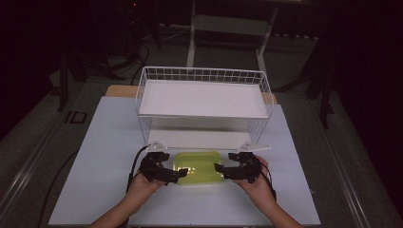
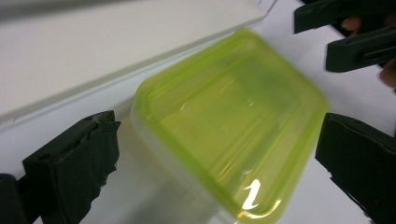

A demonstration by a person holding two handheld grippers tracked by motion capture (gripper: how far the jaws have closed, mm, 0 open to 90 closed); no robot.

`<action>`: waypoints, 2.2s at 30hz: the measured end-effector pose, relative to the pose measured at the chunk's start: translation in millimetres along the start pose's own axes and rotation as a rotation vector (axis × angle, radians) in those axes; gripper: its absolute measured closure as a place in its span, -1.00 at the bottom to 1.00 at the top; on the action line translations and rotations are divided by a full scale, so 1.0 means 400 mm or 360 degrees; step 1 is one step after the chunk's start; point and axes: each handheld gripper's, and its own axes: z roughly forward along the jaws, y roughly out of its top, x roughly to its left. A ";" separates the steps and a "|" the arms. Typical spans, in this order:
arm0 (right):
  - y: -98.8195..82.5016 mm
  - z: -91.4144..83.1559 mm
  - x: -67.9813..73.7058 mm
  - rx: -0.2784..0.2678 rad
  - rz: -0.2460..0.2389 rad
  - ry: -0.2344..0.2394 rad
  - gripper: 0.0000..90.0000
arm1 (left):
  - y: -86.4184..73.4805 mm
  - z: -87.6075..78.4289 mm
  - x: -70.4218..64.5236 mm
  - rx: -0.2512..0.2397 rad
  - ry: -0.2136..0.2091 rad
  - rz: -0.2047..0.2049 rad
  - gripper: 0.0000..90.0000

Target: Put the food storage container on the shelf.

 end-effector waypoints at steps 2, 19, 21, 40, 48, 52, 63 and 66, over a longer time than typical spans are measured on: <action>-0.003 0.003 -0.001 0.0013 0.0020 0.0006 -0.47 | 0.000 0.000 0.000 0.0000 0.0000 0.0000 -1.00; -0.029 0.041 0.001 0.0186 0.0083 -0.0030 -0.01 | -0.034 -0.001 0.051 0.0048 -0.0044 -0.0243 0.30; -0.028 0.040 -0.003 0.0196 0.0114 -0.0023 0.09 | -0.033 -0.001 0.050 0.0052 -0.0039 -0.0240 0.32; -0.047 -0.004 0.038 0.0193 0.0195 0.0029 0.61 | -0.044 -0.022 -0.010 0.0075 -0.0022 -0.0136 0.64; -0.057 -0.014 0.060 0.0206 0.0223 0.0043 0.69 | -0.052 -0.032 -0.022 0.0083 0.0005 -0.0142 0.74; -0.059 -0.017 0.068 0.0199 0.0236 0.0037 0.75 | -0.062 -0.043 -0.027 0.0058 0.0024 -0.0133 0.78; -0.008 -0.053 0.080 0.0054 0.0168 0.0023 0.77 | -0.024 -0.090 -0.036 -0.0105 0.0009 -0.0113 0.80; 0.017 -0.070 0.080 0.0012 0.0142 0.0015 0.78 | -0.006 -0.100 -0.039 -0.0161 0.0005 -0.0101 0.80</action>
